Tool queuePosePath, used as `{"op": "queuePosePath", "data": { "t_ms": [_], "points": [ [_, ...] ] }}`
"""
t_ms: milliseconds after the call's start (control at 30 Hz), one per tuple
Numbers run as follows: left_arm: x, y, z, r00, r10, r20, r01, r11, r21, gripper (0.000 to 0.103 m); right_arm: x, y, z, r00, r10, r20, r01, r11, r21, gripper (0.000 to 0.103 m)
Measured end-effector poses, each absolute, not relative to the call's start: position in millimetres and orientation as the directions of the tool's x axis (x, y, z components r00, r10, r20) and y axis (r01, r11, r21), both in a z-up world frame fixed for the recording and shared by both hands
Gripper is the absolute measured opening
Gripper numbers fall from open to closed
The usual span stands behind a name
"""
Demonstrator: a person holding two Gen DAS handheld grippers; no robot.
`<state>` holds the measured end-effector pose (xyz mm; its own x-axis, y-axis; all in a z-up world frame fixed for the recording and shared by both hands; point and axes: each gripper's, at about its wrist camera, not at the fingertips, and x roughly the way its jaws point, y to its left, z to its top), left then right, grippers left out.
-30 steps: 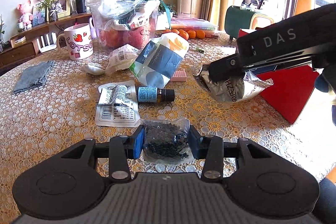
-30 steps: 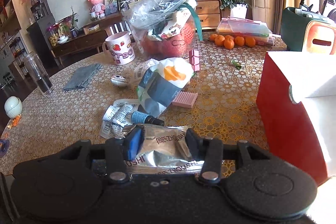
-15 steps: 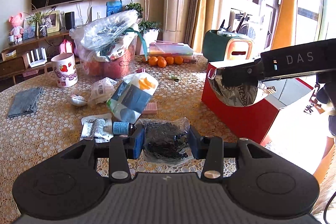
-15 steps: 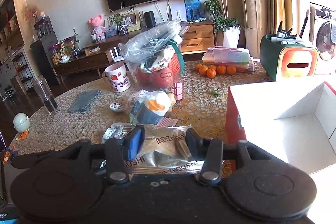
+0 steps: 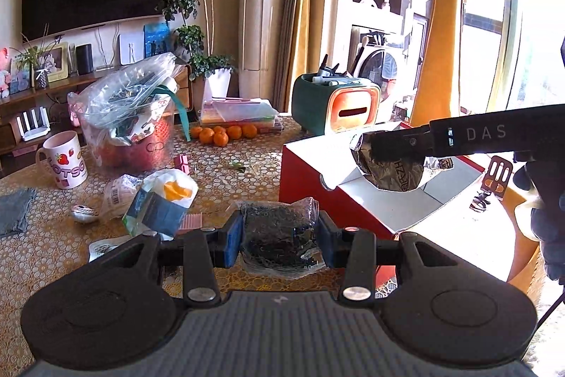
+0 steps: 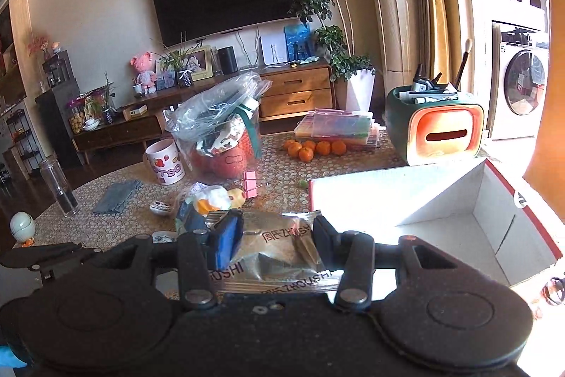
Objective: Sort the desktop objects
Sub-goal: 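Carry the silver packet and dark-item bag with both grippers into the red box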
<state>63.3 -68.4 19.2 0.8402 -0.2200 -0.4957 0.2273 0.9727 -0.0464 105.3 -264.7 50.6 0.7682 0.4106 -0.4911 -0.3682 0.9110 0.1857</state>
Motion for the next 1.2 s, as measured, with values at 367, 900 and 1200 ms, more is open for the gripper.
{"op": "queuePosePath", "data": {
  "t_ms": [367, 900, 1200],
  "points": [
    [88.6, -131.9, 22.6, 0.817, -0.277, -0.506, 0.322, 0.947, 0.001, 0.042, 116.3, -325.9, 46.0, 0.802, 0.339, -0.492, -0.289, 0.941, 0.177, 0.046],
    [171.7, -213.3, -5.4, 0.712, -0.309, -0.63, 0.452, 0.889, 0.075, 0.042, 166.3, -388.9, 6.0, 0.788, 0.233, -0.57, -0.2, 0.972, 0.121, 0.046],
    [236.8, -235.3, -25.1, 0.599, -0.283, -0.749, 0.474, 0.879, 0.046, 0.042, 194.0, -390.1, -19.9, 0.733, 0.238, -0.638, -0.259, 0.964, 0.062, 0.046]
  ]
}}
